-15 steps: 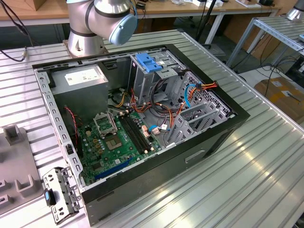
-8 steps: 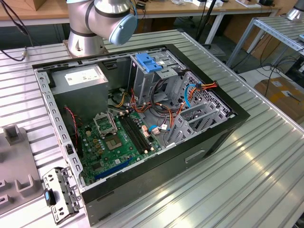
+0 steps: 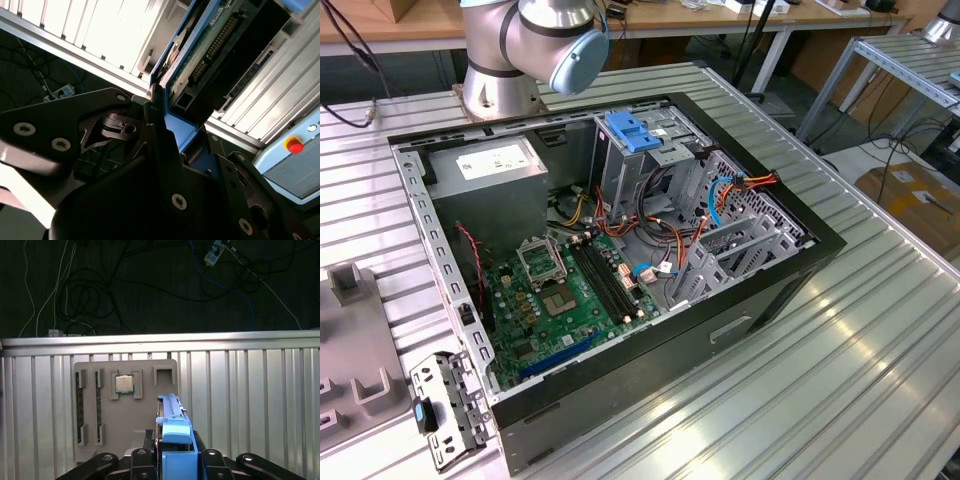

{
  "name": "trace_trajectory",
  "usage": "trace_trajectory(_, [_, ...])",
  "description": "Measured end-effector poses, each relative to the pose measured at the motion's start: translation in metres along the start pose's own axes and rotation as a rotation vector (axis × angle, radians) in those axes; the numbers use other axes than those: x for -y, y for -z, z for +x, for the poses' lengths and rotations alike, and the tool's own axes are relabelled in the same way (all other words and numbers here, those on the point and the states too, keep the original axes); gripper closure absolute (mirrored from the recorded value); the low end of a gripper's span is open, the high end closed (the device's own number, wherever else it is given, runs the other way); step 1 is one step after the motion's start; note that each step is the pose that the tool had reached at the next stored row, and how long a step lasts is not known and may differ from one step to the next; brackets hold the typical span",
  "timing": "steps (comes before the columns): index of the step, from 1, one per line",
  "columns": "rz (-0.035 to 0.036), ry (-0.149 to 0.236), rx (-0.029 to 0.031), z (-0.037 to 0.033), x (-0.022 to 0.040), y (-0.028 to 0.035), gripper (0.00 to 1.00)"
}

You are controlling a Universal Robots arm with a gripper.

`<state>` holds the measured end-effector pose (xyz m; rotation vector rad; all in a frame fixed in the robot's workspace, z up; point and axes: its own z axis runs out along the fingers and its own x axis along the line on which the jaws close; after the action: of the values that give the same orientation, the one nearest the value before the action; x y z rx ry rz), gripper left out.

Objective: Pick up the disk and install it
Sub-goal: 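Pick up the disk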

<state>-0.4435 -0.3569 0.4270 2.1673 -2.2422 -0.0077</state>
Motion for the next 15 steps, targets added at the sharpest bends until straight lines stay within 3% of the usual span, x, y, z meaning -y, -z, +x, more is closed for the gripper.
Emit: trace_trajectory(15, [0.0000, 0.000, 0.0000, 0.0001, 0.0003, 0.0117, 0.63])
